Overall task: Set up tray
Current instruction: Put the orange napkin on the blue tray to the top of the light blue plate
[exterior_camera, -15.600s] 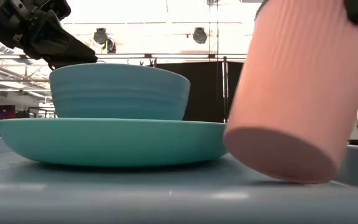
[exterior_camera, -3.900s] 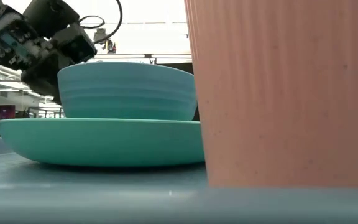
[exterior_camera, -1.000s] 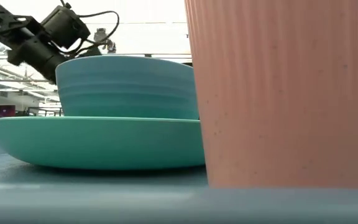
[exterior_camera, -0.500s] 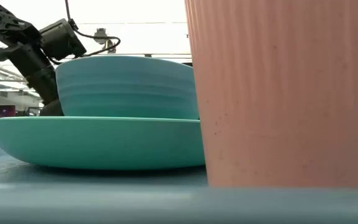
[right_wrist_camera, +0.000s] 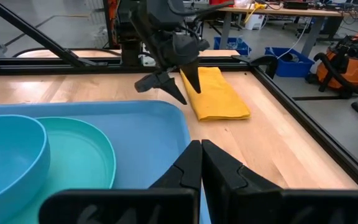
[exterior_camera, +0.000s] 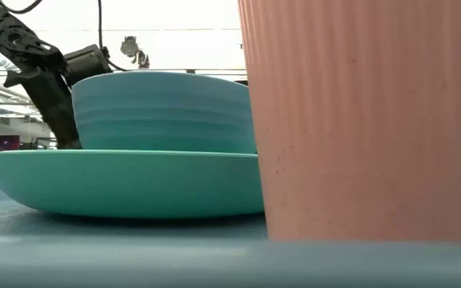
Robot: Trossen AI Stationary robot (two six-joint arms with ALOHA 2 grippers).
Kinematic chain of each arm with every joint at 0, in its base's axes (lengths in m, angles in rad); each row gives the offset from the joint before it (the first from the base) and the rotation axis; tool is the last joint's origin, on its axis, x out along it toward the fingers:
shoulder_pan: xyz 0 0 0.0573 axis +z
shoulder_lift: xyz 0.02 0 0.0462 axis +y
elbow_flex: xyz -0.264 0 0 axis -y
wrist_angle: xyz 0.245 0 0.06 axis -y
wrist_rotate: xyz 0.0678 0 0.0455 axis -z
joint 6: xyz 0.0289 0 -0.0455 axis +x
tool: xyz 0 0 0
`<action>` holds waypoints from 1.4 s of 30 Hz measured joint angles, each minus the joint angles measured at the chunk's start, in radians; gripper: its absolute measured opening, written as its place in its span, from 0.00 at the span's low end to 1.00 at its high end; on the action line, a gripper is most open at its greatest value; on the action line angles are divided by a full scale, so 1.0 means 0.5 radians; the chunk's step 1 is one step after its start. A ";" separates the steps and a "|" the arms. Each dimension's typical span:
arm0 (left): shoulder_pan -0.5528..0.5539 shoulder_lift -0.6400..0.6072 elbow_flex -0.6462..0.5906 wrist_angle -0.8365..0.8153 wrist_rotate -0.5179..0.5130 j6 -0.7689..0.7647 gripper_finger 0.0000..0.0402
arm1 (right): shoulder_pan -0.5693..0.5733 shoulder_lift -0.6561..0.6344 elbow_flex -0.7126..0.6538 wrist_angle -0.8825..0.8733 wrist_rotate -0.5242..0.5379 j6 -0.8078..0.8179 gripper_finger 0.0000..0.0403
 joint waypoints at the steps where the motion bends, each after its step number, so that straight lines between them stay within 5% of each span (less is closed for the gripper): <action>1: 0.008 0.007 0.000 0.002 0.014 0.018 0.52 | 0.000 0.000 0.000 0.000 -0.001 -0.001 0.00; 5: 0.014 0.017 0.000 0.046 0.154 0.092 0.48 | 0.000 0.000 0.000 -0.001 -0.002 -0.004 0.00; 27: 0.086 0.300 0.003 0.353 0.110 0.352 0.37 | 0.001 0.000 0.000 -0.014 -0.002 -0.017 0.00; 39: 0.149 0.305 -0.002 0.452 0.255 0.372 0.03 | 0.000 0.000 0.000 -0.015 -0.002 -0.020 0.00; 42: 0.149 0.307 -0.003 0.485 0.289 0.363 0.02 | 0.000 0.000 0.000 -0.015 -0.002 -0.020 0.00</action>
